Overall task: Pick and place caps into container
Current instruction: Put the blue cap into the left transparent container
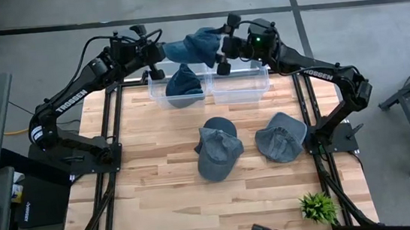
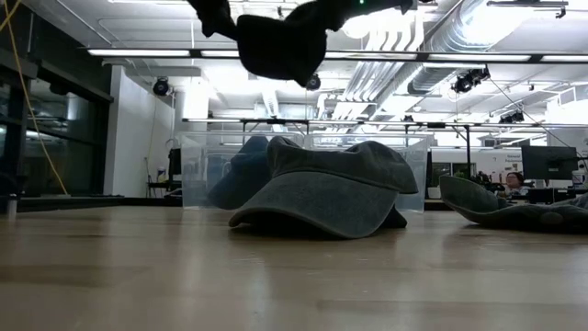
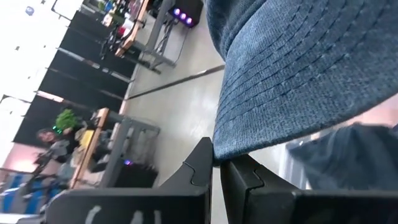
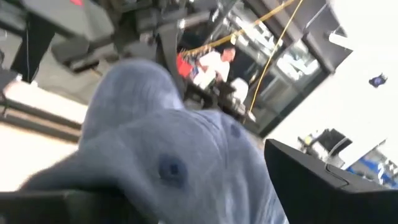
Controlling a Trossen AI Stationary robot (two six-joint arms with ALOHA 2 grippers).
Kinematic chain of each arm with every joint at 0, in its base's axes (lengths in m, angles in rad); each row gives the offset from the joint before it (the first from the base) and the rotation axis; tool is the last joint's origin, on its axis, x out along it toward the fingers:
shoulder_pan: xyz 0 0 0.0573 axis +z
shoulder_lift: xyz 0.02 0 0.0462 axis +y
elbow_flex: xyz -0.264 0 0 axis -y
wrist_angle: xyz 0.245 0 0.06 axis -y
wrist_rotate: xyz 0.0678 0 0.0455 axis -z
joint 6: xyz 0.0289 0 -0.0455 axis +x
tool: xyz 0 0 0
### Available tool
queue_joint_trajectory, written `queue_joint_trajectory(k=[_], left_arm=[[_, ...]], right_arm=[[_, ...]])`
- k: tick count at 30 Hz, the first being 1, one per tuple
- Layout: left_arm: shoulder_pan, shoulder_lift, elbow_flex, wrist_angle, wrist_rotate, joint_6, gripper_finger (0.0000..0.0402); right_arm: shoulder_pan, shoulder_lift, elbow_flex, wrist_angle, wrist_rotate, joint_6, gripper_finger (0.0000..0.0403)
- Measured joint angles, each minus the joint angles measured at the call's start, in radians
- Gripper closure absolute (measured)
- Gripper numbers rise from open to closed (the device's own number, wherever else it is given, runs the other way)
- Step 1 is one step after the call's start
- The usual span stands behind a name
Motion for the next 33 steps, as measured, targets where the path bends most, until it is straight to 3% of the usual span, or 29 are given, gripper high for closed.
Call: queue_joint_trajectory(k=[19,33], left_arm=[[0.000,0.000,0.000,-0.125,-0.214,0.131,0.0396],[0.001,0.000,0.000,-0.275,-0.146,0.134,0.0396]], right_arm=[[0.000,0.000,0.000,-0.191,0.156,-0.033,0.0151],[0.000,-0.050,0.000,-0.223,0.168,-0.042,0.0151]])
